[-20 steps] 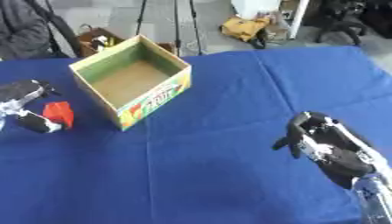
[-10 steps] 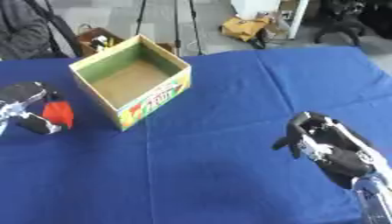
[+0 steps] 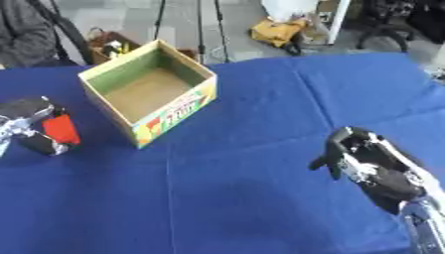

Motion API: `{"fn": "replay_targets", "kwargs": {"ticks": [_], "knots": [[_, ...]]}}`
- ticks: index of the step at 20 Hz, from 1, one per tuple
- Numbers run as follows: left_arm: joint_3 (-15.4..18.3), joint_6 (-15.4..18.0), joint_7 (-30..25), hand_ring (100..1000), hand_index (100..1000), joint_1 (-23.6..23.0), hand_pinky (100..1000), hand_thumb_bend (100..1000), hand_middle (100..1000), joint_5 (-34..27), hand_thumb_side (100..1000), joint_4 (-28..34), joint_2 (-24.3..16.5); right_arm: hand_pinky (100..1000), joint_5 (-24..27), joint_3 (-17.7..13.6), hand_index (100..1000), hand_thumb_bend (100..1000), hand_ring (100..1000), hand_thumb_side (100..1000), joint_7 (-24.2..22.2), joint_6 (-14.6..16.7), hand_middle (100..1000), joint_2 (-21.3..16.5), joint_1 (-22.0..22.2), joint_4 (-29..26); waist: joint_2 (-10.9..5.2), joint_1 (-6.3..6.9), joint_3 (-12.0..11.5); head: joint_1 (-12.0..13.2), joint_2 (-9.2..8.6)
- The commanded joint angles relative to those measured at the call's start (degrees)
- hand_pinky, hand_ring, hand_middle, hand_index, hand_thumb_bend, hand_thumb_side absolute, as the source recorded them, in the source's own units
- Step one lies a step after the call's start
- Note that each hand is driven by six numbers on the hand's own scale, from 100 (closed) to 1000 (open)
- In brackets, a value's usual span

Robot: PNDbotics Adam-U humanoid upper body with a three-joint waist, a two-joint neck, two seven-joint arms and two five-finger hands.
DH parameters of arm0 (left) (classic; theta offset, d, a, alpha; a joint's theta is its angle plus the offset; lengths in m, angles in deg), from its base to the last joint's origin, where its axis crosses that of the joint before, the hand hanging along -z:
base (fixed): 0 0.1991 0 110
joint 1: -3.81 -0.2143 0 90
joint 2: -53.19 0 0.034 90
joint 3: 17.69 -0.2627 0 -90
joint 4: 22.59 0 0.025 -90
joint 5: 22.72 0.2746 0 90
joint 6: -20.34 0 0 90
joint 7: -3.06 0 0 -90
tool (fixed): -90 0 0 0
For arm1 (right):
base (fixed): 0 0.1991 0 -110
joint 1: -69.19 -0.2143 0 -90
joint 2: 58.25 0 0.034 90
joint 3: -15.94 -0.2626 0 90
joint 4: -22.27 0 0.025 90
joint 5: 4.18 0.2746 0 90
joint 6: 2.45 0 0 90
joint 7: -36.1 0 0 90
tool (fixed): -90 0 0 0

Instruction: Pick up objects on the table and place them in the box.

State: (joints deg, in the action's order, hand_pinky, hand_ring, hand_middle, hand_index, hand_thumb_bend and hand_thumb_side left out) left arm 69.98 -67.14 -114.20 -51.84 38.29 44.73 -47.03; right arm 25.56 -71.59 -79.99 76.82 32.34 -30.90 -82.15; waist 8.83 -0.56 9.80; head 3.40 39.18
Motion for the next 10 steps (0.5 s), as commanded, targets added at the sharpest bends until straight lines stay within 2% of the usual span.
{"fn": "replay_targets", "kwargs": {"ticks": [1, 3, 4, 6, 10], "knots": [[0.83, -0.50, 1.43, 306, 674, 0.87, 480, 197, 288, -0.45, 153, 0.43, -0.82, 591, -0.52, -0.37, 385, 100, 312, 139, -0.21, 0.06, 347, -0.78, -0.43, -0.51, -0.75, -0.03, 0.04, -0.18, -0.49], [0.83, -0.88, 3.00, 306, 674, 0.80, 480, 197, 288, -0.74, 153, 0.52, -0.79, 591, -0.52, -0.37, 385, 100, 312, 139, -0.21, 0.07, 347, -0.79, -0.44, -0.50, -0.75, -0.05, 0.04, -0.19, -0.50], [0.86, -0.96, 3.51, 165, 582, 0.84, 357, 138, 153, -0.88, 125, 0.58, -0.77, 591, -0.51, -0.37, 385, 100, 312, 139, -0.21, 0.07, 347, -0.79, -0.44, -0.50, -0.76, -0.06, 0.03, -0.19, -0.51], [1.52, -1.18, 5.40, 122, 551, 0.92, 326, 130, 114, -2.12, 120, 2.24, -0.68, 591, -0.48, -0.39, 385, 100, 312, 139, -0.20, 0.09, 347, -0.79, -0.45, -0.50, -0.76, -0.09, -0.03, -0.23, -0.58], [2.73, -1.87, 6.77, 100, 523, 1.24, 312, 131, 100, -5.31, 120, 6.44, -0.65, 591, -0.48, -0.39, 385, 100, 313, 140, -0.20, 0.10, 347, -0.78, -0.42, -0.47, -0.79, -0.17, -0.17, -0.27, -0.59]]}}
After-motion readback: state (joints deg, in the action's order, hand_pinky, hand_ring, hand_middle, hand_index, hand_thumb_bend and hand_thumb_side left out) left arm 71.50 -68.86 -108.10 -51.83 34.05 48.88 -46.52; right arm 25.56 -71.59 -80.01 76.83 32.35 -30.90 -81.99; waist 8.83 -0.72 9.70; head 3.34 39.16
